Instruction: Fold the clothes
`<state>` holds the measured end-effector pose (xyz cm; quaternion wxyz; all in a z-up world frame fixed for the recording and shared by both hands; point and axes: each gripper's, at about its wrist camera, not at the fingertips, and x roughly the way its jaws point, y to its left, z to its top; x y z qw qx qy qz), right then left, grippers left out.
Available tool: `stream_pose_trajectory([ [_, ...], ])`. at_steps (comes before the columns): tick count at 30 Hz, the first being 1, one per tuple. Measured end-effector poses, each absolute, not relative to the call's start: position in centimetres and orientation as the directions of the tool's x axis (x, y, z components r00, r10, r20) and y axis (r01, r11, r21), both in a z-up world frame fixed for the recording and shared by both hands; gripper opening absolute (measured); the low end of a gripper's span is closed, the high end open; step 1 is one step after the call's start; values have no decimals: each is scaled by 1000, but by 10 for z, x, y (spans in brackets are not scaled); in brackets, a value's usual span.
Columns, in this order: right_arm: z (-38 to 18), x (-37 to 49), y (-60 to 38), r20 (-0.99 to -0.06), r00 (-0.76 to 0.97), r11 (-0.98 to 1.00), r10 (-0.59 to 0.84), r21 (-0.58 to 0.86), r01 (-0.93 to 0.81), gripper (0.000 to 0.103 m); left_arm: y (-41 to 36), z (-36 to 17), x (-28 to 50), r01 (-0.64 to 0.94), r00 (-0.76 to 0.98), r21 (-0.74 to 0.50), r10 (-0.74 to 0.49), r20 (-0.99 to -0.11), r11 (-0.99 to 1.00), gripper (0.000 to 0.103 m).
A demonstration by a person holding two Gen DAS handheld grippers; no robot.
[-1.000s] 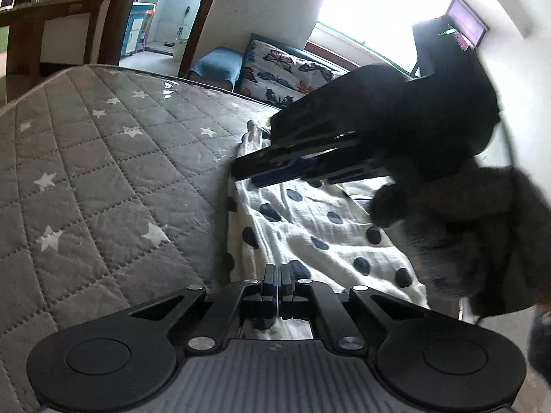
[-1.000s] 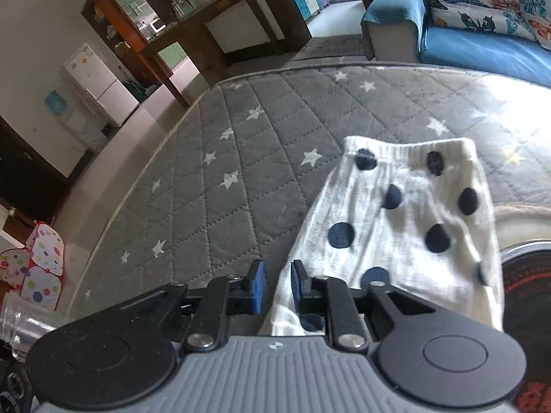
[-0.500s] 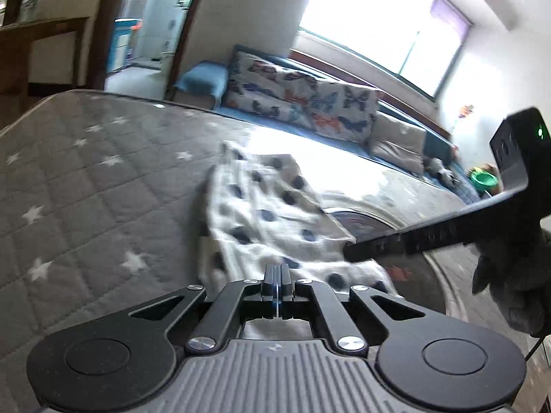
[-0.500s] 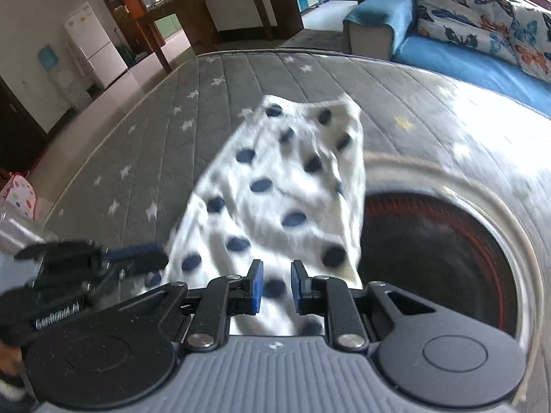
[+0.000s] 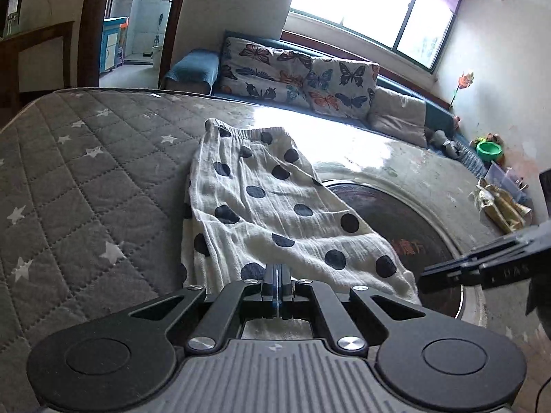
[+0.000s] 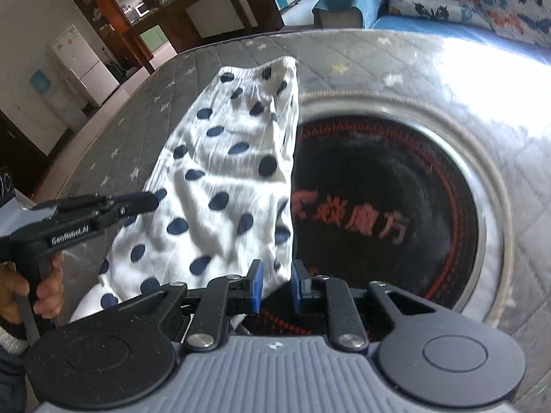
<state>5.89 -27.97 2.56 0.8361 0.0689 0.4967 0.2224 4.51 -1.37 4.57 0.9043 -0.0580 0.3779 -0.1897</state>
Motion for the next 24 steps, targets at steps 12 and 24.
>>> stream_pose_trajectory([
  [12,15,45,-271,-767,459,885,448,306,-352,15,-23,37,49,286,635,-194,-338,-695,938,1],
  [24,22,31,-279,-794,517,929,319,155,-336,7,-25,33,50,296,642,-159,-319,-697,942,2],
])
